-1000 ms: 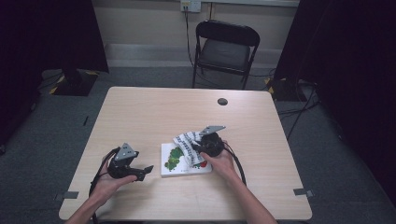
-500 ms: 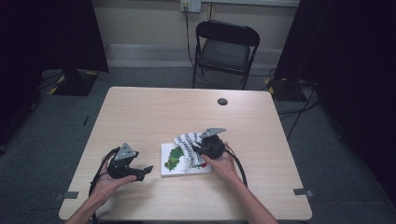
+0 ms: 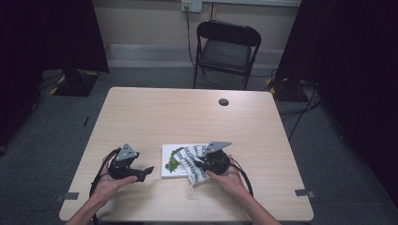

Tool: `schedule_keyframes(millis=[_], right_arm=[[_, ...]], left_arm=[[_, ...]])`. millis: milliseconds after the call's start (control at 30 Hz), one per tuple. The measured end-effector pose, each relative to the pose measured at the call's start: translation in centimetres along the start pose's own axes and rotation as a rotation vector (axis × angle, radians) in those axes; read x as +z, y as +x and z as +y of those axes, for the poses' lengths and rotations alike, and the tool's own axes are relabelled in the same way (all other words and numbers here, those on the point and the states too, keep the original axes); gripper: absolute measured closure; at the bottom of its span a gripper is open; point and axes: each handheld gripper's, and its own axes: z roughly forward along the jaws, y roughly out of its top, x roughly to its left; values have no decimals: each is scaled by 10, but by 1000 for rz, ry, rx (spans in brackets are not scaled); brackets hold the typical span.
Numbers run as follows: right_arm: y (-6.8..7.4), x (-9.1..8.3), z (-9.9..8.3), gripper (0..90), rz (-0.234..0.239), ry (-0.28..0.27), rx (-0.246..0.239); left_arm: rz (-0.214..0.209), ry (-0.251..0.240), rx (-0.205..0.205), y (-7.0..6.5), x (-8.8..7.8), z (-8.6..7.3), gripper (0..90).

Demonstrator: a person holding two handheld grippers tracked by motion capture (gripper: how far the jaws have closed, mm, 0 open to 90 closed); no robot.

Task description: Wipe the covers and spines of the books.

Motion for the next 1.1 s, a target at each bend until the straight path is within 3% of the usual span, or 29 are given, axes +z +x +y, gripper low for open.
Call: schedule_keyframes(millis=[267,500,600,1100], right_arm=[[16,-7,-5,784,5,8,-37],[24,3,4,782,42,3,-66],[19,9,8,782,44,-14,-33],[-11,38,36,778,-34,-15,3]], left_arm=[[2,-5,2,1,-1,0,168],[8,-10,-2,2,1,1,168],[4,-12,-5,1,1,0,168],[-12,-37,-15,2,-3,1,158]])
